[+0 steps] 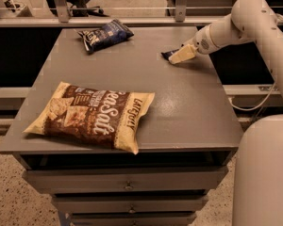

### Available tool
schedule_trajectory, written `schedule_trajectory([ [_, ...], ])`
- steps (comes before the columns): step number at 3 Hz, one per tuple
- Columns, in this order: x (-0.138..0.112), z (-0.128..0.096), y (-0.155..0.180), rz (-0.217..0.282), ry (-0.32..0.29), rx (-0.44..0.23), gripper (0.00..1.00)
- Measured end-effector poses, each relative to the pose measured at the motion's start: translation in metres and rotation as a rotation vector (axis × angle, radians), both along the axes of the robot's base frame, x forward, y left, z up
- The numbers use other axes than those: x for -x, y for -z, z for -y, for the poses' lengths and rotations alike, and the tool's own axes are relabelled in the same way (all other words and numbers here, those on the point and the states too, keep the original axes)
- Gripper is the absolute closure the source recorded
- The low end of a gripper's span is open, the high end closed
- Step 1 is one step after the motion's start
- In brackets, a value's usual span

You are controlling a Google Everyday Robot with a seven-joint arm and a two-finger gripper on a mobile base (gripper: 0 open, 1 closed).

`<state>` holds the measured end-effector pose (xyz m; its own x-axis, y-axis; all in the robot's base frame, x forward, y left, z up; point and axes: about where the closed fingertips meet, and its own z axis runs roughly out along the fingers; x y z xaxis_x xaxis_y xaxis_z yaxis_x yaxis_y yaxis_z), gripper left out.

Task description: Pick rxbar blueberry

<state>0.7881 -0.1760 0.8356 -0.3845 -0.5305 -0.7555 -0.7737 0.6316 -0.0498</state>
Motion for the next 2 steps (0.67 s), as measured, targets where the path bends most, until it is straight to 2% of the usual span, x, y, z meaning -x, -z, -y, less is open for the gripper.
schedule_trajectory([
  [1, 0.033, -0.013, -0.045, 0.071, -0.078, -0.022, 1.0],
  [2, 0.108, -0.019, -0.124, 0.249, -0.178, -0.042, 1.0],
])
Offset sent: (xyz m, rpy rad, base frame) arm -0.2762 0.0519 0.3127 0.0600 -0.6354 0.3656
